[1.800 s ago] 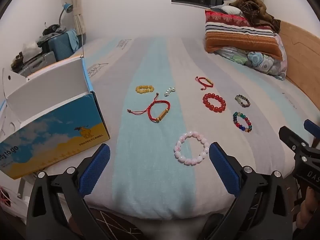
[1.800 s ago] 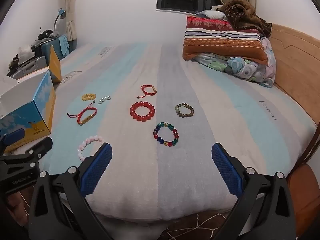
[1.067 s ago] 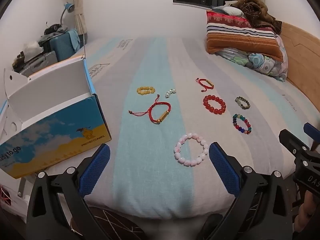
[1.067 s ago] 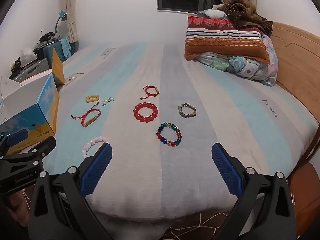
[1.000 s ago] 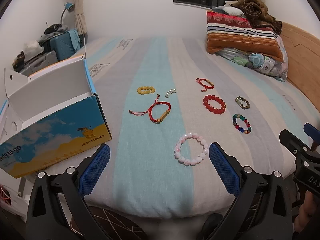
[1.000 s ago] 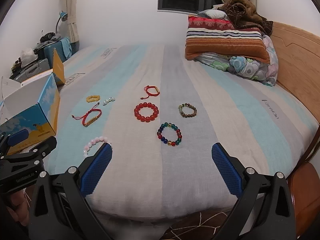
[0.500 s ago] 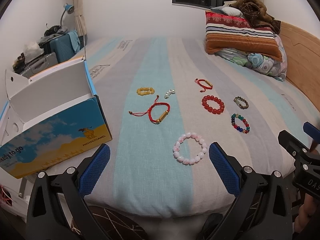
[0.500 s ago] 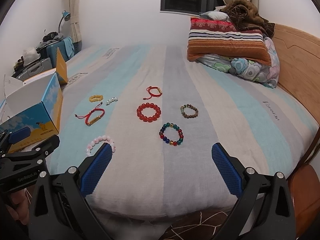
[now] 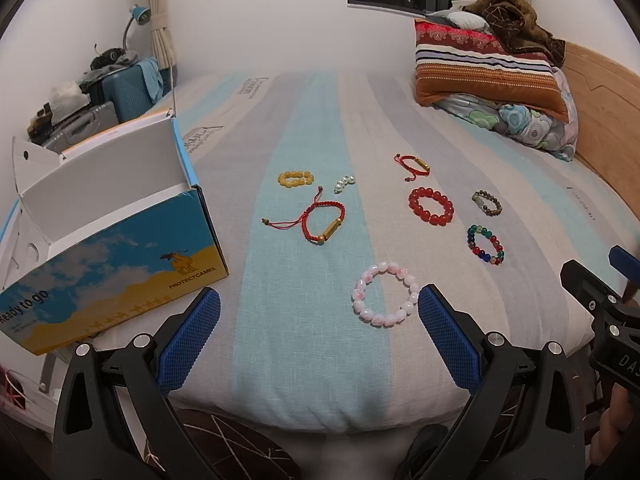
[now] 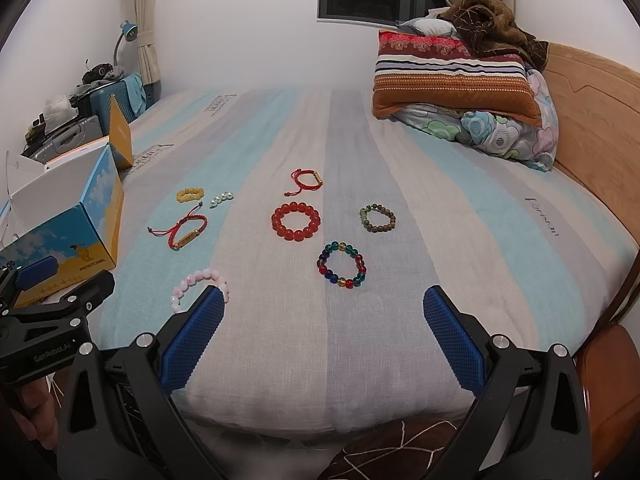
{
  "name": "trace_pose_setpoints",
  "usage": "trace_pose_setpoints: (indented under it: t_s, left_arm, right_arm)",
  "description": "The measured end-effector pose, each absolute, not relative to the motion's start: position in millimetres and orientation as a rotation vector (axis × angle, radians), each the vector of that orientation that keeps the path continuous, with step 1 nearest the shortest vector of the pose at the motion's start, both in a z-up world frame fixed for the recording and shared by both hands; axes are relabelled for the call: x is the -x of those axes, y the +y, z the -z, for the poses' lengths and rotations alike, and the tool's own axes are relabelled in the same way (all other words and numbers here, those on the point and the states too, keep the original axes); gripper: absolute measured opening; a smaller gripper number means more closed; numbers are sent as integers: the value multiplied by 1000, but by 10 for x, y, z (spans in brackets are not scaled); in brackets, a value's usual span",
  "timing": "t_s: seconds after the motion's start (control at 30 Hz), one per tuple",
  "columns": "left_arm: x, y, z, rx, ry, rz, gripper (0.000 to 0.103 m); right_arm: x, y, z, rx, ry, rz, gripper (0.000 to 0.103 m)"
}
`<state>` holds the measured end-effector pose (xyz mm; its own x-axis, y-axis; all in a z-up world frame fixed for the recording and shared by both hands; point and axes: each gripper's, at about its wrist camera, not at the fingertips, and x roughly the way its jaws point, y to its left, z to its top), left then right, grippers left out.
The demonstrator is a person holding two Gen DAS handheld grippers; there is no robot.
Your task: Organize jewelry
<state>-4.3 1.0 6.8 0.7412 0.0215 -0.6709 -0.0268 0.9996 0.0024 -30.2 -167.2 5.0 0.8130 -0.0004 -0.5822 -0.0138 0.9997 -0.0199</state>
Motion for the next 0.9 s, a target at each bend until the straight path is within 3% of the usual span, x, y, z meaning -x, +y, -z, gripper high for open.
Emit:
trace_pose_setpoints:
  t_s: [0.9]
  left_arm:
    - [58, -12, -62, -1, 738, -23, 97]
  right_arm:
    - [287, -1703, -46, 26, 628, 1, 96]
